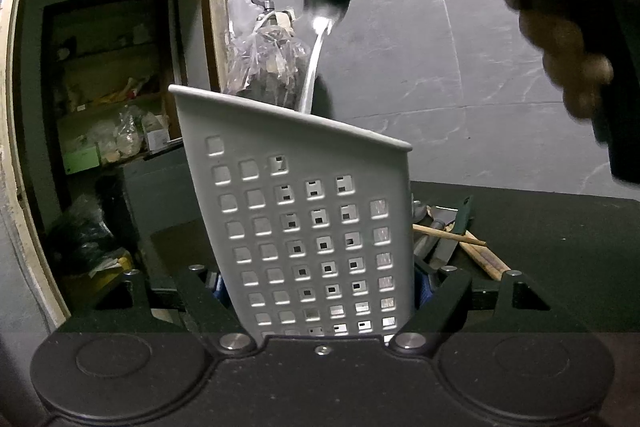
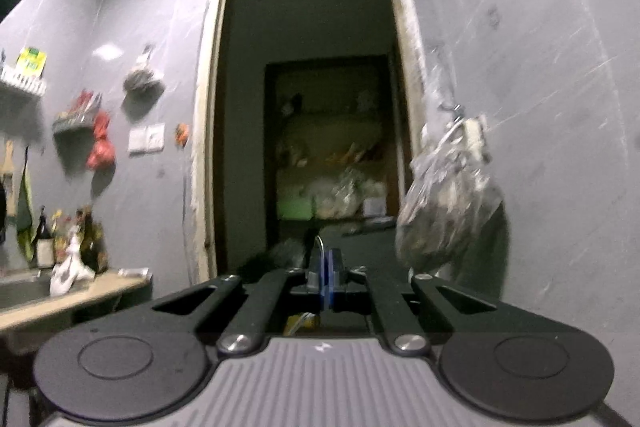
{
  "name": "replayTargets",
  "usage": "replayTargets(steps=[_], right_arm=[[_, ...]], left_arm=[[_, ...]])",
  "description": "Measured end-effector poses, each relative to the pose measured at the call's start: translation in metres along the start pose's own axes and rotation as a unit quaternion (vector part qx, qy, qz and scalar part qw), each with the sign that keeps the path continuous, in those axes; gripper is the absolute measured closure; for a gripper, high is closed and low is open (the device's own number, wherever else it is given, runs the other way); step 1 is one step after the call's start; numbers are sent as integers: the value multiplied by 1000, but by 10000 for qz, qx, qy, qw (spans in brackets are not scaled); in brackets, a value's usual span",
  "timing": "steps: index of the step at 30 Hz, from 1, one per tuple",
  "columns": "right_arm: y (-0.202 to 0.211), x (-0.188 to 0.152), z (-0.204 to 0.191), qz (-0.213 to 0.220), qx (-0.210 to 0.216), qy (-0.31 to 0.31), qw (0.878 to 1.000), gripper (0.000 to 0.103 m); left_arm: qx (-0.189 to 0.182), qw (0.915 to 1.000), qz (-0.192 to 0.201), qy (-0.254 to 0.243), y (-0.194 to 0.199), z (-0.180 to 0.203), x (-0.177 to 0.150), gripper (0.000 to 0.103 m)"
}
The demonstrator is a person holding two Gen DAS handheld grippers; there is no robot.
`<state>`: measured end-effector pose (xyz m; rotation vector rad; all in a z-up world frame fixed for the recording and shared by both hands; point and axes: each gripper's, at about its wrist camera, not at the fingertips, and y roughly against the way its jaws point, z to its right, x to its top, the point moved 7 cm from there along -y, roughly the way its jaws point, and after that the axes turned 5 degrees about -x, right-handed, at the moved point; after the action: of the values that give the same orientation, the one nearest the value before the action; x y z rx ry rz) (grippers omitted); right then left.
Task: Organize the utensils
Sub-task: 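Carry the spoon over the basket and open the right gripper to drop it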
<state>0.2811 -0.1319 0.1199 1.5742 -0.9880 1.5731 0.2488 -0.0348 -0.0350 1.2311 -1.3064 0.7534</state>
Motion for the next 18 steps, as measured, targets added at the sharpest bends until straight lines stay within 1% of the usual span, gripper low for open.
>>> replayTargets(steps=[4, 9, 12, 18], right_arm=[[1, -27, -20, -357, 161, 188, 9991, 101], [3, -51, -41, -704, 393, 470, 9956, 101], [2, -61, -51, -884, 503, 635, 9928, 101], [6, -73, -58, -1135, 596, 784, 9886, 101]], left_arm=[[32, 10000, 6, 6, 1, 1, 1, 23], [62, 10000, 11, 8, 1, 2, 1, 23], [71, 10000, 15, 6, 1, 3, 0, 23], [78, 10000, 15, 8, 1, 3, 0, 23]])
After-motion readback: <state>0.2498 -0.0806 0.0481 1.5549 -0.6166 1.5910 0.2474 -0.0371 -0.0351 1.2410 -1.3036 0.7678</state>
